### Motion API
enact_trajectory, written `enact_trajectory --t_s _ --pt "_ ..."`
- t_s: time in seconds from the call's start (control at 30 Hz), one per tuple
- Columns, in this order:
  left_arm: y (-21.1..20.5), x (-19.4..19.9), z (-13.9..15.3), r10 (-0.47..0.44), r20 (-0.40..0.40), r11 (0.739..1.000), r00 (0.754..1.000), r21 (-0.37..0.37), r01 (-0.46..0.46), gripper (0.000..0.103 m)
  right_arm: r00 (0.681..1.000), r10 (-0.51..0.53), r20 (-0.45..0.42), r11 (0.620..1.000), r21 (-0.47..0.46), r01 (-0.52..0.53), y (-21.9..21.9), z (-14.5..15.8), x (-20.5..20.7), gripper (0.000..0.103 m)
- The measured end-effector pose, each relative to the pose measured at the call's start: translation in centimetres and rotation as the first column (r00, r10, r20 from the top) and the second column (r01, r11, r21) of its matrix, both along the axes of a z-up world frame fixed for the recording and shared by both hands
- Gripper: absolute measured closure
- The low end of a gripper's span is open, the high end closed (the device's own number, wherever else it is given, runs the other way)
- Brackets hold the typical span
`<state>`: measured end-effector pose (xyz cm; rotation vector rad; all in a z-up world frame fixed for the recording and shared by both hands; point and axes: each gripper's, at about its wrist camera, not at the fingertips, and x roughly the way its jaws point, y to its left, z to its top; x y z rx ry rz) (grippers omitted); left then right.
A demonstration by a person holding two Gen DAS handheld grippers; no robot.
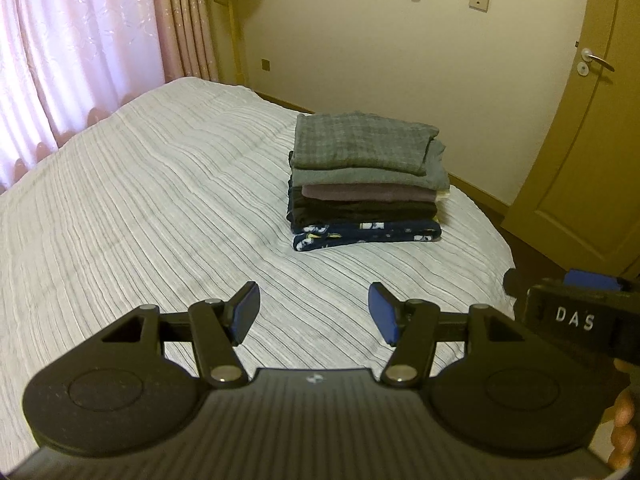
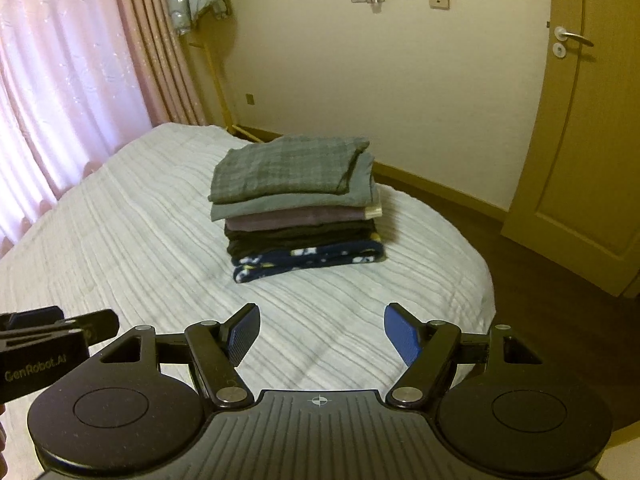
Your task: Fold clothes
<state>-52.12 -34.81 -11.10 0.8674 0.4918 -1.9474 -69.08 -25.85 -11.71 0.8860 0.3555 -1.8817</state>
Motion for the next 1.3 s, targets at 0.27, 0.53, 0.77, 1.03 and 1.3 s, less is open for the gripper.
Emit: enact_trajectory --t_s 0.27,0.53,0.77,1.03,1.3 --pt "-0.7 -2.2 -0.2 0.012 -0.024 1.000 1.000 0.010 -0.012 0.047 1.000 0.029 -0.009 0.999 0.014 -0.029 -1.0 0.0 -2.5 0.031" --pt "-2.0 -4.6 -1.0 0.054 -0.029 0.998 0.998 0.027 -0.054 0.047 0.997 0.077 0.014 0.996 0.053 -0.078 -2.8 -0.6 -5.3 0.031" --pt "-3.3 -6.3 -2.1 0.084 -0.016 0.995 0.996 0.052 -0.083 0.047 0.995 0.097 0.023 0.992 0.084 -0.098 -4.4 -1.7 -7.4 0.031" --pt "-4.7 -7.3 -3.4 0.112 0.001 0.990 0.994 0.081 -0.111 0.047 0.991 0.129 0.043 0.983 0.123 -0.133 -6.3 -3.1 -8.7 0.031" --pt "-6.4 -8.1 -4.7 0.123 0.020 0.986 0.992 0.108 -0.124 0.047 0.987 0.152 0.060 0.975 0.153 -0.159 -8.3 -4.2 -9.4 0.031"
